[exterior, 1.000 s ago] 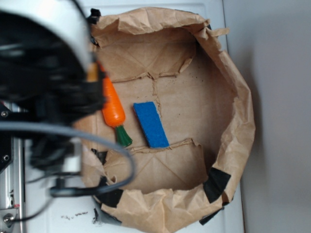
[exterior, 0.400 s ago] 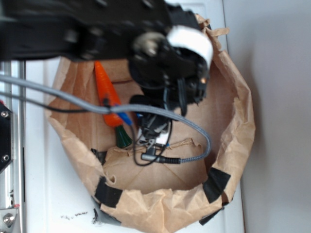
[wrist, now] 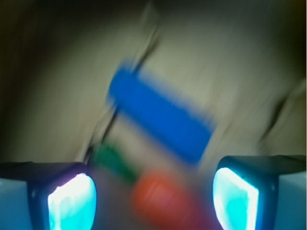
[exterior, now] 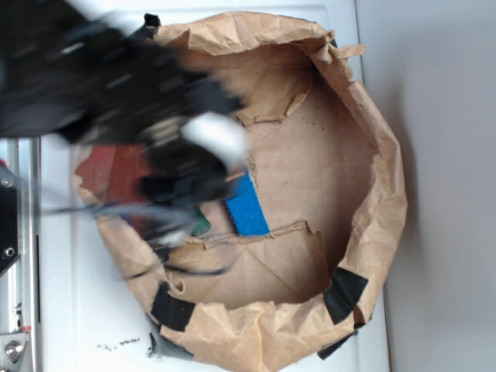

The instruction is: Grab the blue sponge.

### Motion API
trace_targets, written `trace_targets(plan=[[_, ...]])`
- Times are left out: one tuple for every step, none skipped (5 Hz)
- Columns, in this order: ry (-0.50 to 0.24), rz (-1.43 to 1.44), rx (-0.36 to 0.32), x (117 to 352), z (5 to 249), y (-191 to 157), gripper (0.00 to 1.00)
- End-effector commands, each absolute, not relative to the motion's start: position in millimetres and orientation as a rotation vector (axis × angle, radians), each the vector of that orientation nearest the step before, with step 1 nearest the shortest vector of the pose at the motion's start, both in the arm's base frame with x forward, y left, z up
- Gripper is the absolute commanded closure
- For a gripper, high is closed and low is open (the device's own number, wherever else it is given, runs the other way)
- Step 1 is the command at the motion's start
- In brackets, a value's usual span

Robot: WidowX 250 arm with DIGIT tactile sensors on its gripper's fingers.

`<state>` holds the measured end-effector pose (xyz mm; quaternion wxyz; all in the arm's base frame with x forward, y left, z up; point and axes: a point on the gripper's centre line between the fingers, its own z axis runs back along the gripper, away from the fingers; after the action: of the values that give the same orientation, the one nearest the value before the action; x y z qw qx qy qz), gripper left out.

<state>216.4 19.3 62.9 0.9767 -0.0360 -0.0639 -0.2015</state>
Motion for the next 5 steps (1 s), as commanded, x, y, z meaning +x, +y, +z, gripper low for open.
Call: trace_targets(plan=[[-0.178, -0.431, -0.048, 222, 74, 15, 0.00], [-0.178, -0.431, -0.048, 222, 74, 15, 0.00], [-0.178, -0.431, -0.048, 222, 74, 15, 0.00], [-0.222, -0.429, -0.051, 231, 78, 15, 0.00], [-0.229, -0.392, -0.055, 281, 79, 20, 0.00]])
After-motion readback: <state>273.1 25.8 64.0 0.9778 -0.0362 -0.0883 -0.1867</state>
